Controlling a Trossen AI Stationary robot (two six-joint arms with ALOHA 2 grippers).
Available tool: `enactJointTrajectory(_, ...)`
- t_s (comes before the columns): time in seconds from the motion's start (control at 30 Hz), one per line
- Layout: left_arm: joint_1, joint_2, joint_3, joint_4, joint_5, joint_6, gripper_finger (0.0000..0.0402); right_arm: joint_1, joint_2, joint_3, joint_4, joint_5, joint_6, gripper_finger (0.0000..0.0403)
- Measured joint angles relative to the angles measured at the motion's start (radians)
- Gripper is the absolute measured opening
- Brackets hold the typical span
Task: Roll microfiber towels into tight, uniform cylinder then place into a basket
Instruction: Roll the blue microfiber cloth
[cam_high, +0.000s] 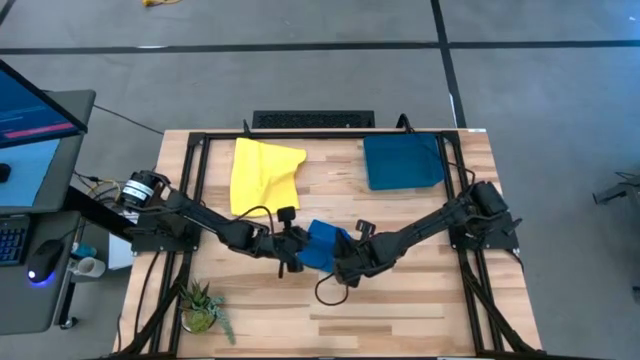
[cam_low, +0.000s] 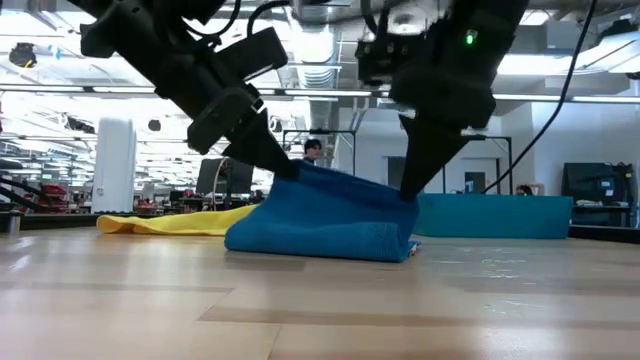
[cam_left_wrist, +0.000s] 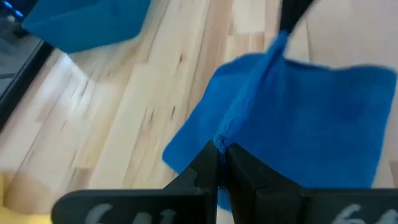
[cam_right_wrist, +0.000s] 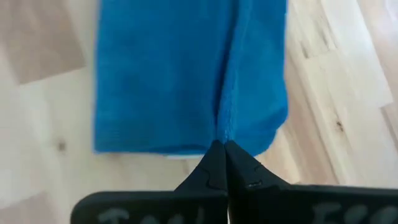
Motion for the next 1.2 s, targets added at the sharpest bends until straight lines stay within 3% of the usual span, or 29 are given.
enactJointTrajectory(0.23, 0.000, 0.003, 0.001, 0.012, 0.001, -0.005, 0.0006, 0.030, -0.003, 0.037, -0.011, -0.013, 0.022, 0.0005)
enactJointTrajectory(0.57, 0.000, 0.003, 0.001, 0.006, 0.001, -0.014, 0.0010, -0.024, 0.051, 0.037, -0.024, -0.036, 0.044, 0.0006)
enactJointTrajectory(1.2, 0.000, 0.002, 0.001, -0.019, -0.005, -0.025, 0.0114, -0.030, 0.067, 0.037, -0.019, -0.035, 0.015, 0.0022)
